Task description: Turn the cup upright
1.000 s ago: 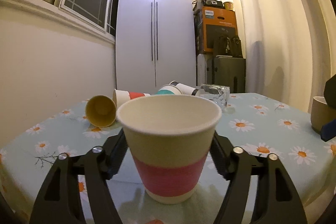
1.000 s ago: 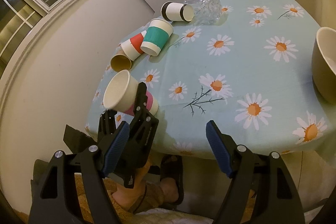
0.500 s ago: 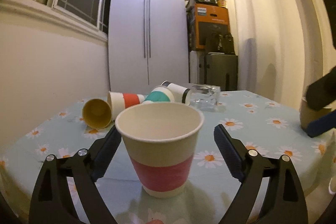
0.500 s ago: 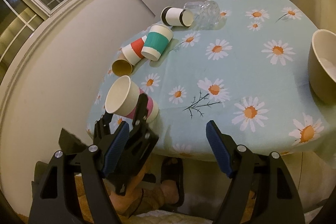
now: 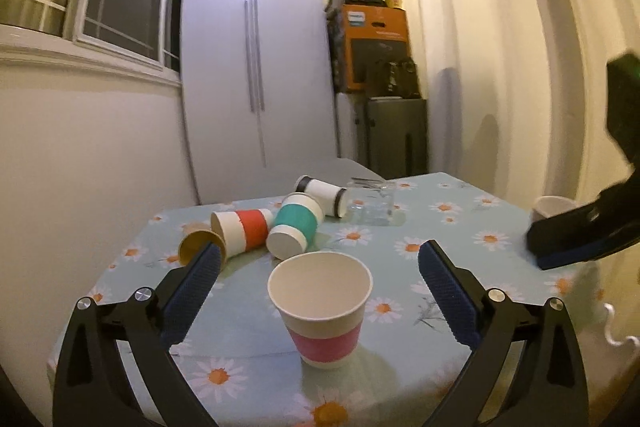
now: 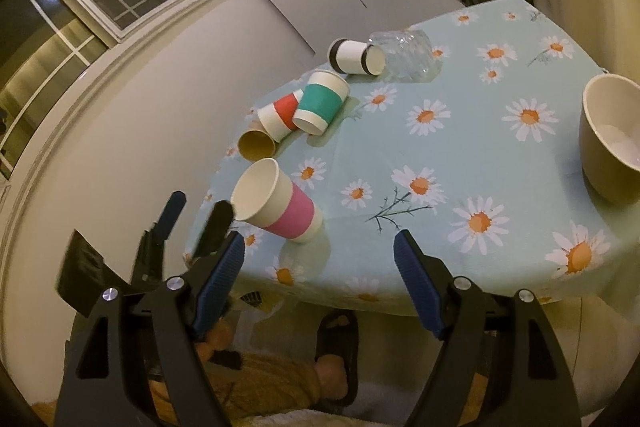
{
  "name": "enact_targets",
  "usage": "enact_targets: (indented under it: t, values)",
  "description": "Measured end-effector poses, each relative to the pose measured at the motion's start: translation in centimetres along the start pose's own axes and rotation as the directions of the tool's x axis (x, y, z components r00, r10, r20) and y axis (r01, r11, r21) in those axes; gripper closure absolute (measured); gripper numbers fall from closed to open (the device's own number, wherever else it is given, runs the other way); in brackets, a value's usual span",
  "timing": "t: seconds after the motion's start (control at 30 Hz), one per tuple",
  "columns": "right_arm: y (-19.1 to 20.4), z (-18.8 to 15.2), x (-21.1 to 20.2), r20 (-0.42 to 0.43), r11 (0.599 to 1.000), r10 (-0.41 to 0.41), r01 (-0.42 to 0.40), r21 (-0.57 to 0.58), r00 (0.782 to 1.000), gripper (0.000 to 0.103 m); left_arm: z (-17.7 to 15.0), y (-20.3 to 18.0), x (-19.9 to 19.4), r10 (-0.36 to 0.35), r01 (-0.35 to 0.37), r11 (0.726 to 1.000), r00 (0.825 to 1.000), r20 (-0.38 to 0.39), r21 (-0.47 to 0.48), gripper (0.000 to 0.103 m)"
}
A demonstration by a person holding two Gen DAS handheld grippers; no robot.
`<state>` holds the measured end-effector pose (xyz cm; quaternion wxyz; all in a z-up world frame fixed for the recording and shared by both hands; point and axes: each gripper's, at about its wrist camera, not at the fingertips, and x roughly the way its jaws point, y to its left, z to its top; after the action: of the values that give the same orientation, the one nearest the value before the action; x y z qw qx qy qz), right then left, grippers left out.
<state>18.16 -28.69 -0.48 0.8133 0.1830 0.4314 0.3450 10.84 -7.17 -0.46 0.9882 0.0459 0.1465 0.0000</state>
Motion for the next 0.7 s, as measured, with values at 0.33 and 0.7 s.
enact_targets:
  t: [0.33,0.7]
  values:
    - [2.1,-1.0,-0.2,0.033,0.995,-0.011,0.014,-0.097,0.999,0.026,4.3,4.9,-4.4,-0.142,0.128,0.986,0.981,-0.133,-0.108,0.007]
    - [6.6,-3.4,0.8,0.077,0.944,-0.116,0.134,-0.302,0.99,0.023,0.6,7.7,-6.7,-0.207,0.166,0.966,0.956,-0.208,-0.197,0.007]
